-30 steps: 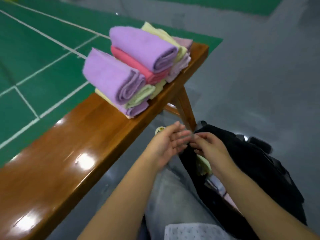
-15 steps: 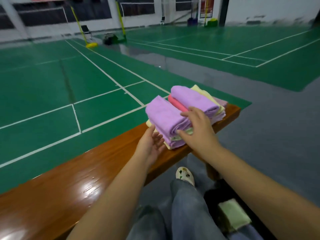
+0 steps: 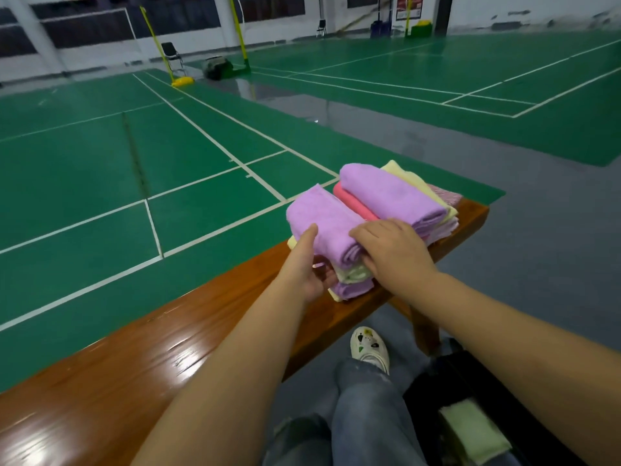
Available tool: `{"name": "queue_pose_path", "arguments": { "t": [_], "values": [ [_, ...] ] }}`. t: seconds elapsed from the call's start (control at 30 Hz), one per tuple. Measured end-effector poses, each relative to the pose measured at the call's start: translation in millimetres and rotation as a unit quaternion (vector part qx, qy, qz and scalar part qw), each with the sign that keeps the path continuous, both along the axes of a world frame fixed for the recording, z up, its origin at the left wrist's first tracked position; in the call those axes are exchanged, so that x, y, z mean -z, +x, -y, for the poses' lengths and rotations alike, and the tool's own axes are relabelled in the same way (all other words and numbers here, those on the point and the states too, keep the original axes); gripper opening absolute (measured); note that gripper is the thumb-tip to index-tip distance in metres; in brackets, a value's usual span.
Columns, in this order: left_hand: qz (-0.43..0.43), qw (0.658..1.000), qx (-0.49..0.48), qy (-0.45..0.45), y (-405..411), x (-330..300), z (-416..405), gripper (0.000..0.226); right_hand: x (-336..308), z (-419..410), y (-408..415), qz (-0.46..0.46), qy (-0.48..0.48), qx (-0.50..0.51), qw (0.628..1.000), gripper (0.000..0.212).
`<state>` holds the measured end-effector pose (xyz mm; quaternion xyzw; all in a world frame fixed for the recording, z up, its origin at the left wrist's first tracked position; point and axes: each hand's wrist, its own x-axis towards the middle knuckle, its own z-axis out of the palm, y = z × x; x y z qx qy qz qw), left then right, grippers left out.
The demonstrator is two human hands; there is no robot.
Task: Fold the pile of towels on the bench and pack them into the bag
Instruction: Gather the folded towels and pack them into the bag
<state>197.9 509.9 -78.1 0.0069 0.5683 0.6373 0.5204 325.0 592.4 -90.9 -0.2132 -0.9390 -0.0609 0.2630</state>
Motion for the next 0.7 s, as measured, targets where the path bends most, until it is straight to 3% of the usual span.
{"name": "queue_pose_path", "arguments": {
  "t": [0.1,0.27,0.5,0.7],
  "values": [
    [-0.021,0.998,0.036,-0.039,-5.4,-3.4,-11.3,0.067,1.7,-2.3,3.0,-0.026,-0.042,-0.003,0.999,0.025],
    [-0.027,0.994,0.078,-0.066,-5.1,-7.1,-27.8,0.084,9.5,-5.8,16.8,-0.124,-0.146,-0.024,0.981,0.036],
    [0.018,0.993,0.093,-0.073,-0.7,-15.0,-40.0,0.085,20.6,-6.7,34.6,-0.190,-0.219,-0.003,0.957,0.039],
    [-0.002,0.992,0.104,-0.074,0.6,-16.7,-42.6,0.086,22.4,1.8,38.1,-0.210,-0.275,0.004,0.938,0.043]
  ]
}}
